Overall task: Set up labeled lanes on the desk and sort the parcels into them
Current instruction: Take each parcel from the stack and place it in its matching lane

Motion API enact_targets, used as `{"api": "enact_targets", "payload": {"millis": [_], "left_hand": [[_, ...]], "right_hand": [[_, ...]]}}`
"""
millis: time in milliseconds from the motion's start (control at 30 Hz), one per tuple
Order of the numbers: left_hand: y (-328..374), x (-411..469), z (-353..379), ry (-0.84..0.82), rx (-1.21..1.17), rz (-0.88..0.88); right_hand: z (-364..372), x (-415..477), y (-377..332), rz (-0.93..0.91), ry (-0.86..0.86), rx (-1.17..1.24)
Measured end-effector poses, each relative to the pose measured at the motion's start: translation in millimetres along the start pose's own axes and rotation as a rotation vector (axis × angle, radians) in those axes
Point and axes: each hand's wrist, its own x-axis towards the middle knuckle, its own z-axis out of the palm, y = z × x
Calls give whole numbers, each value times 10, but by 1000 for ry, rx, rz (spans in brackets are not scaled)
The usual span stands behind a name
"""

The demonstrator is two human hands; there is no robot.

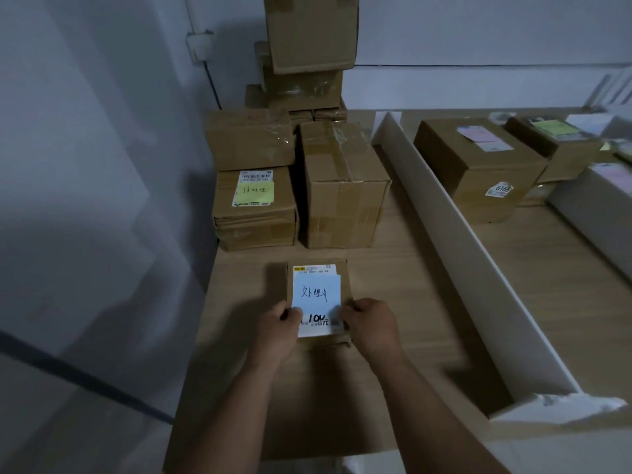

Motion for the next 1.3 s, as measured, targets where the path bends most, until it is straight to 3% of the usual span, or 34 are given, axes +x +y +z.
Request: {"api": "enact_targets", "payload": {"millis": [400, 700, 1300], "left_hand": [[425, -330, 325, 23, -138, 373], [1063, -711, 874, -20, -104, 583], [2029, -2250, 3753, -220, -174, 748]], "right_hand": [[-619, -323, -115, -260, 251, 267], [-1483, -494, -59, -452, 388, 481], [-4515, -948, 1413, -518, 630, 530]]}}
